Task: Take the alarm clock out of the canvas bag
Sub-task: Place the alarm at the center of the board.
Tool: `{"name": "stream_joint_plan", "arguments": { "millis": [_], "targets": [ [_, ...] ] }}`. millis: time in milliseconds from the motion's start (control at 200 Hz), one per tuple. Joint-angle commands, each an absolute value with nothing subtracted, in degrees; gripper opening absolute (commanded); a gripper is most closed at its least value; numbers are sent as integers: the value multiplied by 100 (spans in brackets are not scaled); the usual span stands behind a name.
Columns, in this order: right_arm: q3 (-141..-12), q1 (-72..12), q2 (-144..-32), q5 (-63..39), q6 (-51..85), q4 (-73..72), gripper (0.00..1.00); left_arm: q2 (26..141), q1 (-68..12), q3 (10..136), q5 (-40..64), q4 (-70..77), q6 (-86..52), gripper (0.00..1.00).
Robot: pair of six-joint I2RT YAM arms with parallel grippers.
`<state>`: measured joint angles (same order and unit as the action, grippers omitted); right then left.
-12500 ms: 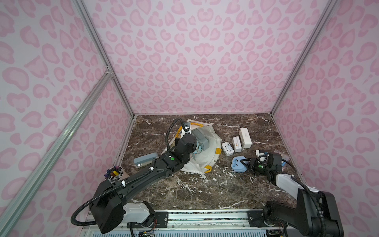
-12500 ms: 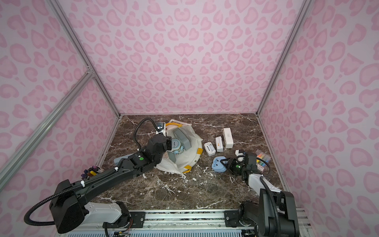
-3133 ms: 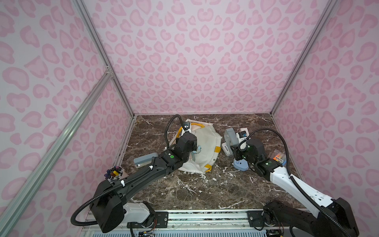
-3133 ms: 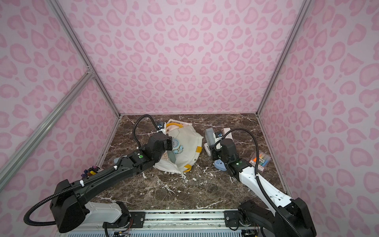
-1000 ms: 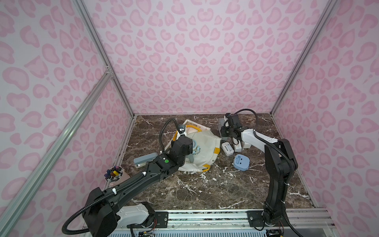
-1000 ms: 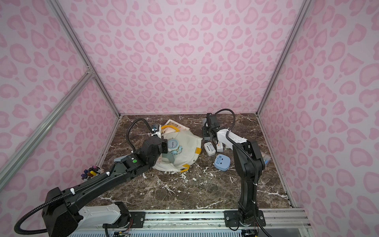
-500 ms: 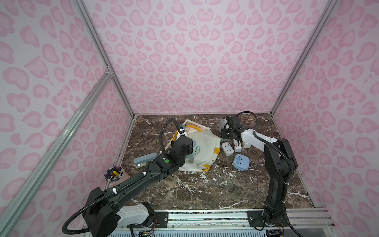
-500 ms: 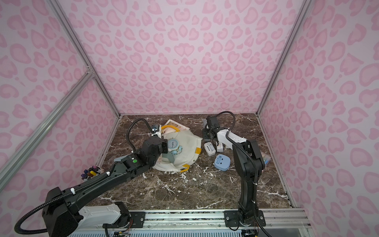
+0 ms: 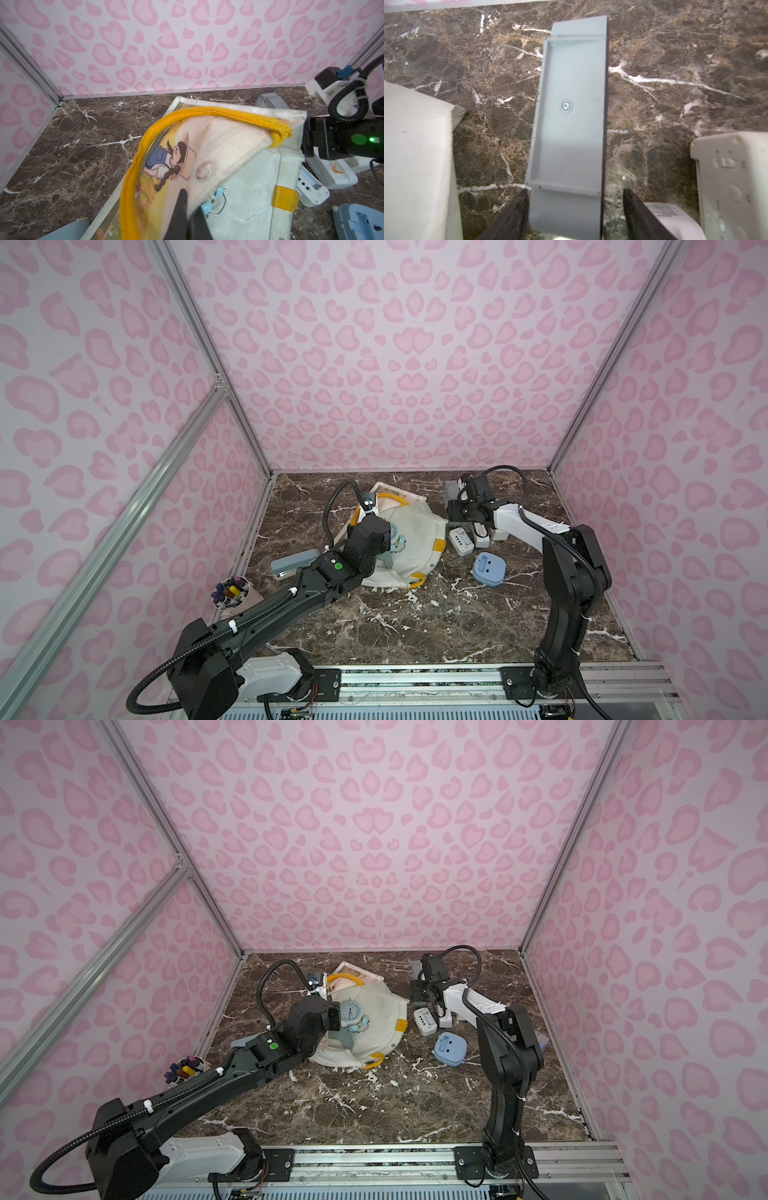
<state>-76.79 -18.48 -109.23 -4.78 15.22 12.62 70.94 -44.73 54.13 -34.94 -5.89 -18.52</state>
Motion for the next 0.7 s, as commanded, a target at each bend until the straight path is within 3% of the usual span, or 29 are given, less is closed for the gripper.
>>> {"name": "stream_joint_plan", "arguments": {
  "millis": [0,695],
  "targets": [
    [-7529,-1836,-10785,-641,1547,967,74,7110,-4457,5432,-3595,-711,-1890,3],
    [-5534,-1832,-8698,-832,2720,-75,83,7207,-4457,5572,-3663,-706,-1850,3]
  ]
}}
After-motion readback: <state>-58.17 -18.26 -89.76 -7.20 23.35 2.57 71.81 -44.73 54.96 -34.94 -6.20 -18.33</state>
